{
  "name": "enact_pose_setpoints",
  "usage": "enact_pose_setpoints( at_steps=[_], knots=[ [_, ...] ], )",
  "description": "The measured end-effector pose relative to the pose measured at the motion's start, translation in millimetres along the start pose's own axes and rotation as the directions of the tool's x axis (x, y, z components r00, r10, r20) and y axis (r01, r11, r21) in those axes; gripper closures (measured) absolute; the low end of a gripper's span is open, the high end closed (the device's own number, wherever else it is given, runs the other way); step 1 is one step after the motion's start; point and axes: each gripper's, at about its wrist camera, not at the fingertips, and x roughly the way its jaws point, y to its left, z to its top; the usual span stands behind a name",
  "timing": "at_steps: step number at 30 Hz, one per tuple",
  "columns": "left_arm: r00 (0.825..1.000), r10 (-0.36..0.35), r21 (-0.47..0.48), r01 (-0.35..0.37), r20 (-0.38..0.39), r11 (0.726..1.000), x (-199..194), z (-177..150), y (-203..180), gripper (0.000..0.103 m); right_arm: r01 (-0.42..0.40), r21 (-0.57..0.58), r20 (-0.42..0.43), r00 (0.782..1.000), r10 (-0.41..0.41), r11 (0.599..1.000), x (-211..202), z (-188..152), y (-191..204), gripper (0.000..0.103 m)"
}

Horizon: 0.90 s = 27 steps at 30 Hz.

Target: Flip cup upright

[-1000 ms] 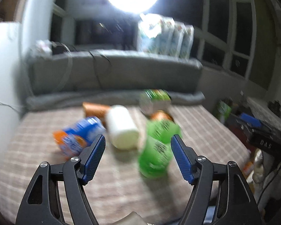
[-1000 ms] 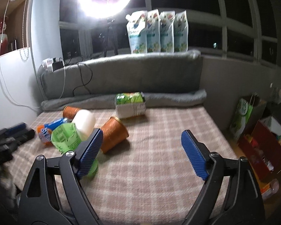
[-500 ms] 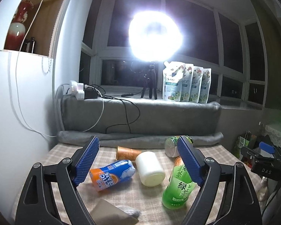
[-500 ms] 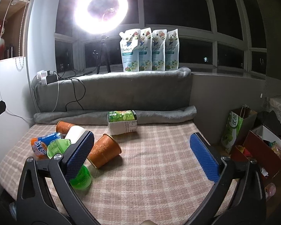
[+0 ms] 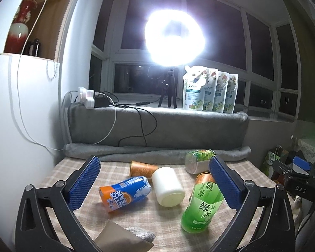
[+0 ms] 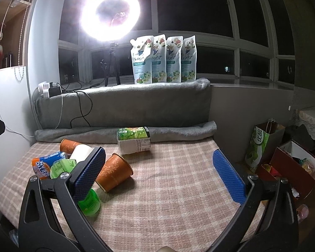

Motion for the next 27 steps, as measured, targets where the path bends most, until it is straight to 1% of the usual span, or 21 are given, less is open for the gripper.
enact_pose_setpoints(
  at_steps=[27],
  knots=[
    [0.999, -0.008, -0.026, 0.007, -0.039, 1.0, 9.5, -3.8, 5.0, 0.0, -0.001, -0.007, -0.019, 1.0, 0.001, 1.0, 10.1, -7.7, 0.4, 0.0]
  ],
)
